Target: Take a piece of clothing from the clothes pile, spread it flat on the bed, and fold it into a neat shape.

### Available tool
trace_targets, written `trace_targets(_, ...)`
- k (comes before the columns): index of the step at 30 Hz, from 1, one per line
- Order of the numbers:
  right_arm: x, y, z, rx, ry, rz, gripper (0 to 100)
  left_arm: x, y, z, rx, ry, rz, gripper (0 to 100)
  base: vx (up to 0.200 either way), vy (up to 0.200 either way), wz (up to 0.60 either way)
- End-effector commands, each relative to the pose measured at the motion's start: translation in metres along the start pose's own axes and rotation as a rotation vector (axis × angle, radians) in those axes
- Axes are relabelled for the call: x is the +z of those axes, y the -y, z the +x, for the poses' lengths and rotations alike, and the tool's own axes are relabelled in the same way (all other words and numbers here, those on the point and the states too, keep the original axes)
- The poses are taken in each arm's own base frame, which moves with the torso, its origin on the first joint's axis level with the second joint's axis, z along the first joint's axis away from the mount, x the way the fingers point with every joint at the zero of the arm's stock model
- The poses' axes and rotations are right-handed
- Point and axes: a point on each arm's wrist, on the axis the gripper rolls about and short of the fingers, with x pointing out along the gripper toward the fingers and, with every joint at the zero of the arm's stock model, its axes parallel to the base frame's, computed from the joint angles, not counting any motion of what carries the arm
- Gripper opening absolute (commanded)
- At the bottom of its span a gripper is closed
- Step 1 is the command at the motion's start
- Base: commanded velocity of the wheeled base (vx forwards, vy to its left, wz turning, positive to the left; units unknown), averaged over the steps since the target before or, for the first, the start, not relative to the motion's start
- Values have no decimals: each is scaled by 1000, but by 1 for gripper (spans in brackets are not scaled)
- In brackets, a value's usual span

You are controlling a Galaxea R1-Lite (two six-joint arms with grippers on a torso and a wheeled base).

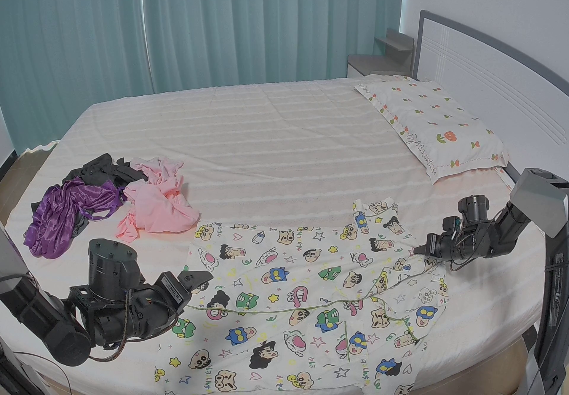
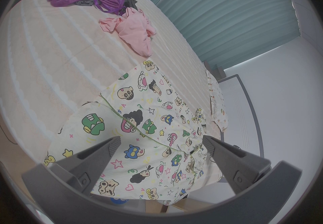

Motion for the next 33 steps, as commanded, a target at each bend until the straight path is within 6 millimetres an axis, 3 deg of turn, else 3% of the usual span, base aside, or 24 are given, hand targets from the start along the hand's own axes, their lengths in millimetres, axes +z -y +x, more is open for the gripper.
trace_targets(1,20,-39,-54,-52,469,128,100,33,15,8,-58,108,2,100,0,0,0)
trace_targets(2,7,-57,-51,-76,562,127,100,32,14,9,-55,101,3,100,0,0,0)
trace_targets(17,0,-73,-36,-155,694,125,100,32,14,10,-52,100,3,100,0,0,0)
trace_targets(33,-26,-86,-75,-154,652,124,100,33,15,9,-60,104,2,100,0,0,0)
